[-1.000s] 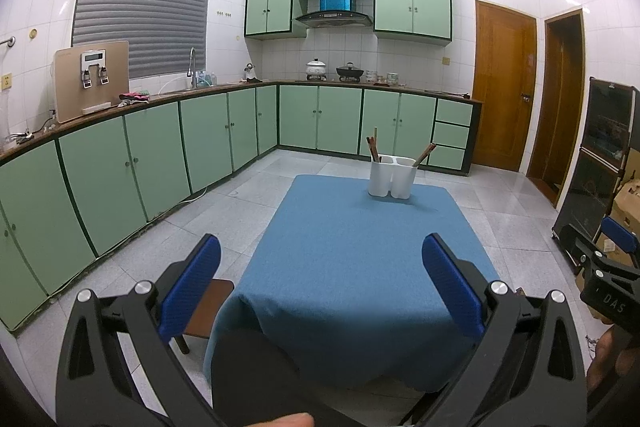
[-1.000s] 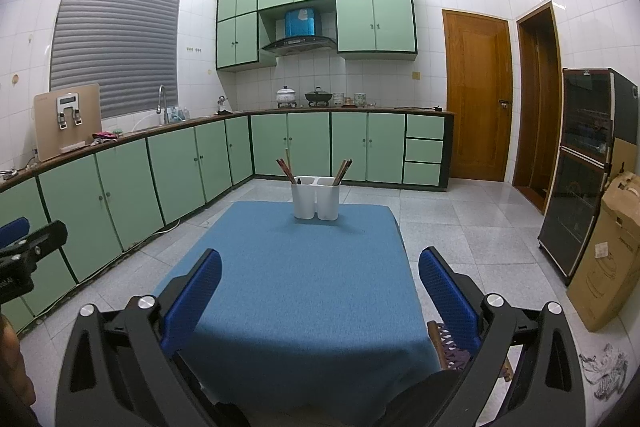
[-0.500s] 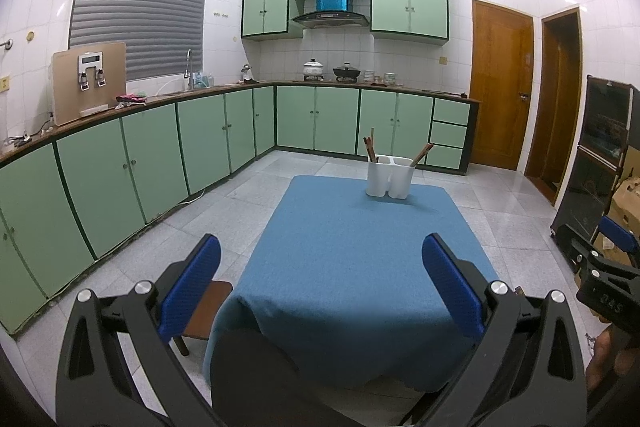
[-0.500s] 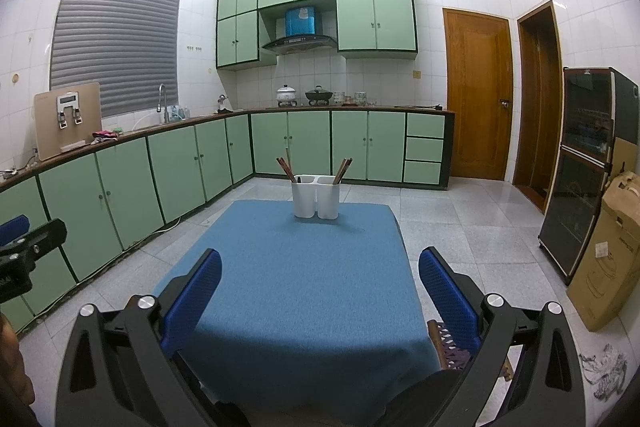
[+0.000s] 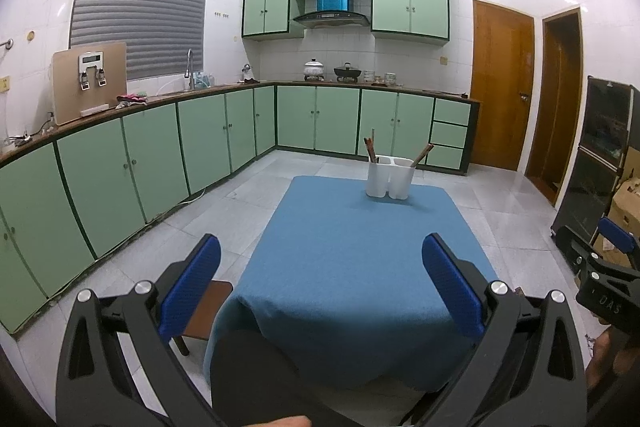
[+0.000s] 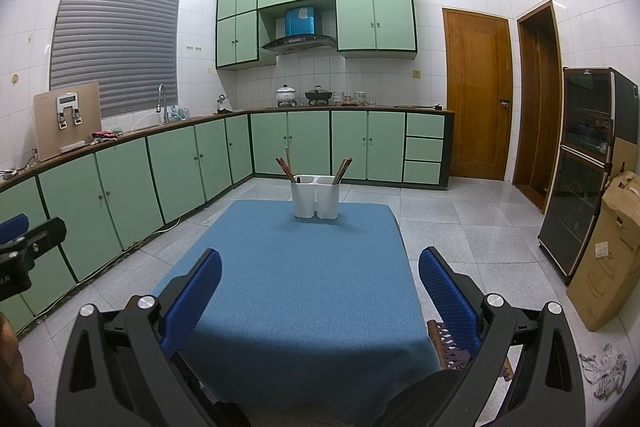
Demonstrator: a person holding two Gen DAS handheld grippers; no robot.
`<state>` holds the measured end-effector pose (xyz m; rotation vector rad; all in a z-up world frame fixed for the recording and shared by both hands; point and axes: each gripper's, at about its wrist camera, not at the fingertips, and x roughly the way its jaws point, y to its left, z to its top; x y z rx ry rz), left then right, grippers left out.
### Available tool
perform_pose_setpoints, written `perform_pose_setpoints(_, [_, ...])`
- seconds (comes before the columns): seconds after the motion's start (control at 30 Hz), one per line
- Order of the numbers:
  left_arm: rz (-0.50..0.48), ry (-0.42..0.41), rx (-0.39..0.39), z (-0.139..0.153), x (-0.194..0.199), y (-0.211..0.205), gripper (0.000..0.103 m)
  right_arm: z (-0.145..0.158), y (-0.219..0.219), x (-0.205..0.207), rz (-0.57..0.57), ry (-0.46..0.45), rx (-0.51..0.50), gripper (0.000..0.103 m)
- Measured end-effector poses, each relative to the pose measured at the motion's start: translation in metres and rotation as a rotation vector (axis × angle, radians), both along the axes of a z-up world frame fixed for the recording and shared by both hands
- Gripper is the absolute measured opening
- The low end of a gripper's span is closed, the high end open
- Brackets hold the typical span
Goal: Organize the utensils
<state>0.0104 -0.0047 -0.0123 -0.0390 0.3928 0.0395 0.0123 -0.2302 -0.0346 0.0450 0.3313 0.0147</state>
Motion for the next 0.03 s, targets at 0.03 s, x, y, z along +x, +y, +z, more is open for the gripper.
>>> perform_pose_setpoints(0.03, [0.000,0.001,0.000,0.0003,0.0001,-0.0005,0.098,0.0001,-0.0003,0.0000,0.000,0.000,0.000,0.097])
